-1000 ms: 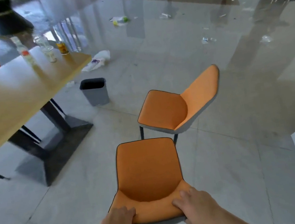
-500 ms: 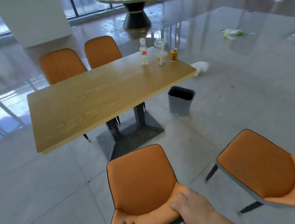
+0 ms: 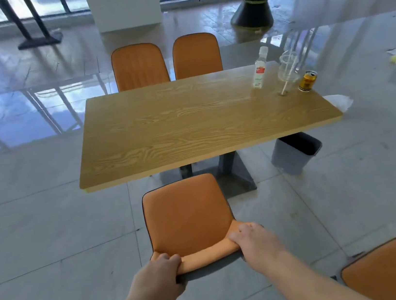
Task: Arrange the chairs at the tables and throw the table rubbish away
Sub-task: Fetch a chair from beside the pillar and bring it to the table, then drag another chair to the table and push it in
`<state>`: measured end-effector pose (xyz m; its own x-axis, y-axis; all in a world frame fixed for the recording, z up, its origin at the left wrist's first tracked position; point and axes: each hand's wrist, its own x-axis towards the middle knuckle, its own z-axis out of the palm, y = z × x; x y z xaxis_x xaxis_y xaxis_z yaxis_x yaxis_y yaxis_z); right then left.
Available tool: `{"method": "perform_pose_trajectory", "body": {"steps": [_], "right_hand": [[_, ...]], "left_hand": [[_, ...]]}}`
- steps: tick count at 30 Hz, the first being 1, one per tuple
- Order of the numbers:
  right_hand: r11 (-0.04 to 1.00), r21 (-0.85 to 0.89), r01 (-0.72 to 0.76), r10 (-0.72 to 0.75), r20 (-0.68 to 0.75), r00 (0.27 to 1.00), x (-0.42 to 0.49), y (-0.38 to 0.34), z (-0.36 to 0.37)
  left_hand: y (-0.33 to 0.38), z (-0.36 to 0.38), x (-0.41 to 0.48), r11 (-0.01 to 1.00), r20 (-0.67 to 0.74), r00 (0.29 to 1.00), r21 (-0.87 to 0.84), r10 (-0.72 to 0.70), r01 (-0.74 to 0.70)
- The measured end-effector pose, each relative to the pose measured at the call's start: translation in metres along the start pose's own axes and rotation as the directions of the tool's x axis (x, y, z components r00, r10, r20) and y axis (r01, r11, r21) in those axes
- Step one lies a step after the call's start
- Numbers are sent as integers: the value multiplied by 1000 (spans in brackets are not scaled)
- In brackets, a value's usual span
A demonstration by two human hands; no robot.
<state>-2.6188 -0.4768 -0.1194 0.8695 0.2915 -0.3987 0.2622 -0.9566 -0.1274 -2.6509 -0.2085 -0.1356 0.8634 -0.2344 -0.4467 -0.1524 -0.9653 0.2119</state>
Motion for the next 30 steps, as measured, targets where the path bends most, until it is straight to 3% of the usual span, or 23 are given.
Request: {"method": "perform_pose_trajectory", "body": {"steps": [6,11,15,18,20,23,26,30], "right_hand": [[997,-49,56,-57,-23,998,36,-11,-15],[1000,0,15,-15,47,999,15,-16,-7],[998,57,-31,33,-17,999,-22,17,-25],[990,66,-126,132,-90,987,-67,63,-54],[975,99,-200,213,-151,965,-107,99,-75],[947,131,-294,318,-244,916,-185,150,-94],[928,108,-357,373,-315,873,-275,194,-91],[903,117,-414,426,-372,824,-400,253,-60]], "left_hand": [[-31,-29,24,999,15,1000,38,-10,9],[-26,-27,13,999,213,976,23,38,-44],[-17,-58,13,984,372,926,132,64,-121],[10,-101,25,953,268,960,260,82,-154],[53,-125,33,948,125,982,267,143,-172],[151,-135,31,947,-28,961,177,276,-267],[268,-115,2,899,-146,888,108,437,-425],[420,-60,-58,806,-167,789,133,592,-577]]}}
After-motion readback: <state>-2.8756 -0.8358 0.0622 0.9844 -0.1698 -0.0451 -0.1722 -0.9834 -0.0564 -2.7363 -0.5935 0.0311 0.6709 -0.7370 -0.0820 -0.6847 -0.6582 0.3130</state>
